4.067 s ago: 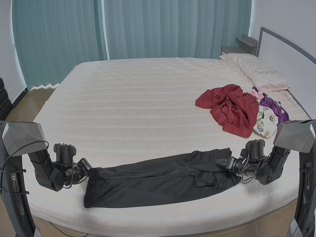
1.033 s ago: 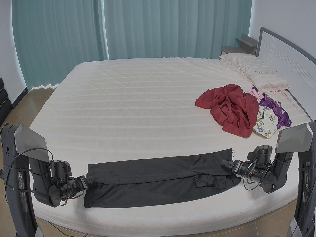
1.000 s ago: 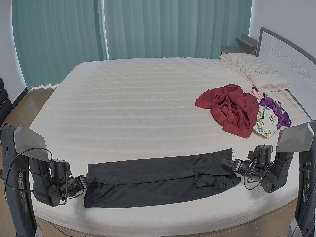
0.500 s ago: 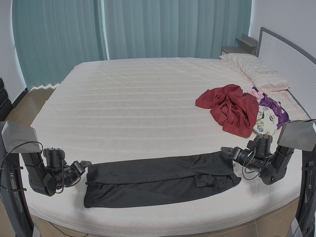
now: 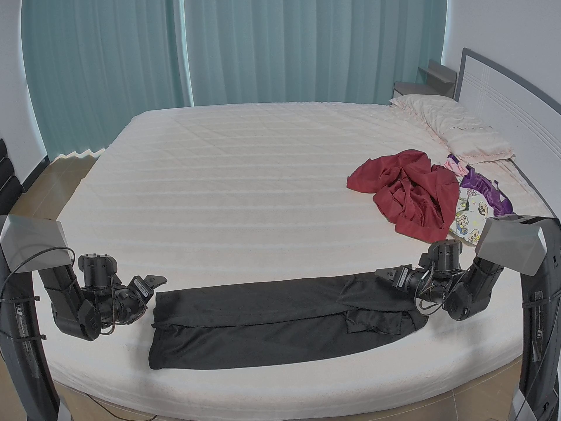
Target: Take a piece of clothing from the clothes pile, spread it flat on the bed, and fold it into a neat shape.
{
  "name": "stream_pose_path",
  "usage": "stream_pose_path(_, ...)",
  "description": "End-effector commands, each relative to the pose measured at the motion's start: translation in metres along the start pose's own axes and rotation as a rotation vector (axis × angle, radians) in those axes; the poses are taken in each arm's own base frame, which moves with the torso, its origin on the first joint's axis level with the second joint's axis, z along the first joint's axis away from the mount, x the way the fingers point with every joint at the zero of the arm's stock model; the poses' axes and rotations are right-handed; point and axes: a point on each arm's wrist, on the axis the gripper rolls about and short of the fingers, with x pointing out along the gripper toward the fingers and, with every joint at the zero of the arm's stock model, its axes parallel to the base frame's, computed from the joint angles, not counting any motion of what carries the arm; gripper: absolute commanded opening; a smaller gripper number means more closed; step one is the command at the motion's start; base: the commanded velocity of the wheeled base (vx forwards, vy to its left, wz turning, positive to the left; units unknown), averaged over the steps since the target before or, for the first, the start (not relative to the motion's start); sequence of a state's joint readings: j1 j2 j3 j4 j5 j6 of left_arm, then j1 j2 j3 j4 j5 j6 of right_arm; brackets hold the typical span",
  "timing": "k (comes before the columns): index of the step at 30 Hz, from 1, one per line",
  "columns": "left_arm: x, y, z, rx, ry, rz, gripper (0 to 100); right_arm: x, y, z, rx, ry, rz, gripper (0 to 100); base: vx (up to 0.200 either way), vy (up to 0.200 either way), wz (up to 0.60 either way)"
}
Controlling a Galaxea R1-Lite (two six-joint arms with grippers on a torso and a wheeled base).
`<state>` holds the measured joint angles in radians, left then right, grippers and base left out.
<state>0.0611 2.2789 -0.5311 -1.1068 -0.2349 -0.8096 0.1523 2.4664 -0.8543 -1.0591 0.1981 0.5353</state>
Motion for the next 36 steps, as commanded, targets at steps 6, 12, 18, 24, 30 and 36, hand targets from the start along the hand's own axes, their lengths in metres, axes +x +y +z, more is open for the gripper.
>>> stream_pose_path(6, 0.0, 0.0, 0.0, -0.001, 0.0, 0.0, 100, 0.005, -0.005, -0.003, 0.001, -0.003, -0.009, 0, 0.0, 0.0, 0.0)
stream_pose_path(12, 0.0, 0.0, 0.0, -0.001, 0.001, 0.001, 100, -0.004, -0.006, 0.008, 0.01, -0.043, -0.032, 0, 0.0, 0.0, 0.0)
stream_pose_path(18, 0.0, 0.0, 0.0, 0.001, 0.0, 0.003, 100, -0.004, -0.007, 0.008, 0.012, -0.045, -0.037, 0, 0.0, 0.0, 0.0)
stream_pose_path(24, 0.0, 0.0, -0.001, 0.001, 0.001, 0.002, 100, -0.005, -0.003, 0.008, 0.003, -0.047, -0.027, 100, 0.0, 0.0, 0.0)
stream_pose_path(30, 0.0, 0.0, 0.0, 0.001, 0.0, 0.003, 100, -0.017, 0.016, 0.034, -0.02, -0.146, 0.006, 100, 0.0, 0.0, 0.0)
stream_pose_path(36, 0.0, 0.001, -0.001, 0.001, 0.002, 0.003, 100, -0.005, 0.072, 0.012, -0.092, -0.068, 0.104, 100, 0.0, 0.0, 0.0)
